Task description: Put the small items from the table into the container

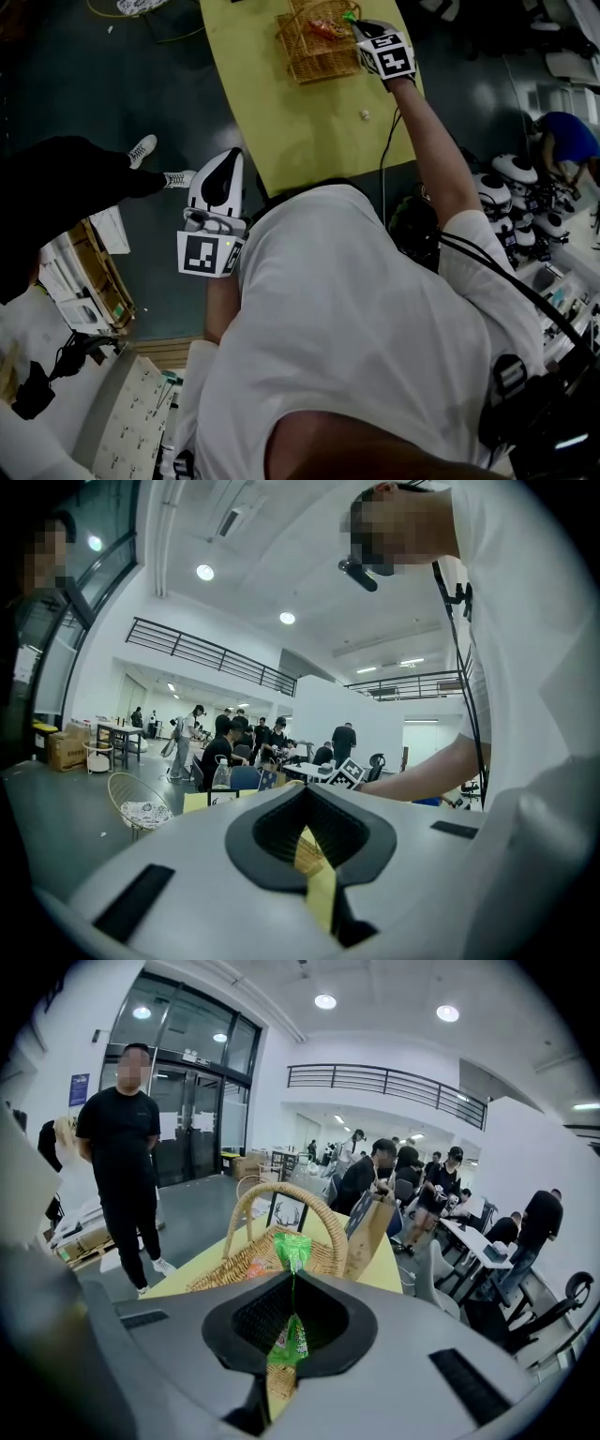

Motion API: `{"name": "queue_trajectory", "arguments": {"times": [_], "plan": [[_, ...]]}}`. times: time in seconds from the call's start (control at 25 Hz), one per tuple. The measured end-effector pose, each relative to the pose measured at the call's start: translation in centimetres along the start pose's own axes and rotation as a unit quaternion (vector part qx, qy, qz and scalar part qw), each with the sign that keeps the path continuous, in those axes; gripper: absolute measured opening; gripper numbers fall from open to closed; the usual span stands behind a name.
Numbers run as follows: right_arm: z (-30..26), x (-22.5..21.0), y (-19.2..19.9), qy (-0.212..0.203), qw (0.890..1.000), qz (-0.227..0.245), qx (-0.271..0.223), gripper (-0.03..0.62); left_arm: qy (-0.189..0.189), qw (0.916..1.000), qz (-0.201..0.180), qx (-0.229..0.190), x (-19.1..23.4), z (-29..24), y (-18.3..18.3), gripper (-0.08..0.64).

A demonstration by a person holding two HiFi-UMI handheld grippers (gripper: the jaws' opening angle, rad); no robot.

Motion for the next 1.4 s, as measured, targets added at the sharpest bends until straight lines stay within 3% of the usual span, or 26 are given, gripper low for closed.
{"name": "queue_trajectory", "arguments": {"times": [0.76, 1.0, 1.04, 1.12, 1.4], "plan": [[-1.4, 0.3, -2.9, -0.027, 0.999, -0.016, -0.016, 0.021, -0.021, 0.9998, 0.005, 0.0, 0.4, 1.1, -0.2, 0.008], [-1.5, 0.5, -3.1, -0.037, 0.998, -0.041, -0.027, 0.023, -0.026, 0.9996, 0.006, 0.001, 0.2, 1.3, -0.1, 0.008], [-1.5, 0.7, -3.0, -0.041, 0.998, -0.045, -0.025, 0.041, -0.027, 0.9996, 0.006, 0.001, 0.2, 1.4, -0.1, 0.008], [-1.7, 1.1, -2.7, -0.05, 0.997, -0.048, -0.018, 0.141, -0.027, 0.9996, 0.006, 0.001, 0.2, 1.4, -0.1, 0.008], [-1.5, 1.2, -2.2, -0.053, 0.998, -0.033, -0.015, 0.153, -0.024, 0.9997, 0.006, 0.0, 0.3, 1.1, -0.1, 0.008]]}}
Point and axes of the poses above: the fingertips, and each gripper's own axes: z backward along the fingers, x to its left, y out of its underside, the point moved 3 cm from there along z, backward along the fingers, and after that the axes turned 15 degrees about y, right-handed, at the moved point
